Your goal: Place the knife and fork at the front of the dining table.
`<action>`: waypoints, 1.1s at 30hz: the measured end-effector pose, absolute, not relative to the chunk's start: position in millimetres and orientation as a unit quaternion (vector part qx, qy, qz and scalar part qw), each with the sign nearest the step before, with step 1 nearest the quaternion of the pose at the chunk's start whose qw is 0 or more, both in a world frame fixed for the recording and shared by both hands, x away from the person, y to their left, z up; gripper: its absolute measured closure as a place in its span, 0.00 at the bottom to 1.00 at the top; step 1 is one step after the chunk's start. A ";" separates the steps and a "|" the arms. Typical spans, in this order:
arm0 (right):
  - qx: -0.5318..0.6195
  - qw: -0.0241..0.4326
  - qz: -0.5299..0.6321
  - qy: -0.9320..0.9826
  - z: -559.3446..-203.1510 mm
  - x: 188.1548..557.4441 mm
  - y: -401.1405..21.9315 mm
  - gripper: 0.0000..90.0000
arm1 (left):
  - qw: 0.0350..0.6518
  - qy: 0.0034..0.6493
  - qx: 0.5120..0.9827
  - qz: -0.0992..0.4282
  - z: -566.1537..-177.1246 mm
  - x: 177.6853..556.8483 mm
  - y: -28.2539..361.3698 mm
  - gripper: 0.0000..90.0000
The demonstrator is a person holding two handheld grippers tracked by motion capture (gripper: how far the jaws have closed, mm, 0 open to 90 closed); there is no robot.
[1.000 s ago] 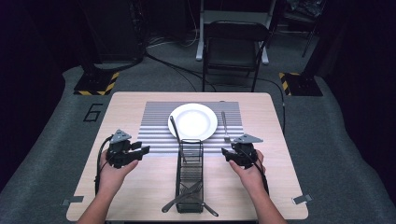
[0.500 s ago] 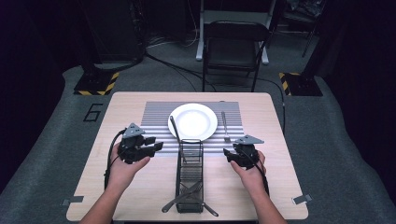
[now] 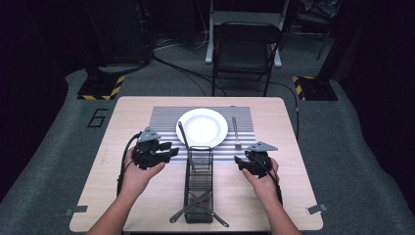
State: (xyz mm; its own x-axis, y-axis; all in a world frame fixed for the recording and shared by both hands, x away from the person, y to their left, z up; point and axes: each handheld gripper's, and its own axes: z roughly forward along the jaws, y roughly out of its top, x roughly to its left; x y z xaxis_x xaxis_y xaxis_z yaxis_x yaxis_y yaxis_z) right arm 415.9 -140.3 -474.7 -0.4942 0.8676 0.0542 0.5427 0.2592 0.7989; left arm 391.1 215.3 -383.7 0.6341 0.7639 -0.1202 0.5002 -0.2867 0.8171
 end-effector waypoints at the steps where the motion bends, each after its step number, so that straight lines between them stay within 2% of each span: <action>1: 0.459 0.204 0.400 0.766 -474.6 415.7 -140.5 0.53 | 0.442 0.400 0.788 0.150 -383.6 391.7 214.1 0.67; 17: 0.468 0.202 0.400 0.762 -477.1 416.9 -144.0 0.52 | 0.441 0.390 0.797 0.136 -388.5 400.5 188.0 0.69; 33: 0.472 0.200 0.399 0.760 -477.9 418.2 -146.6 0.52 | 0.439 0.390 0.798 0.137 -396.1 409.1 175.9 0.78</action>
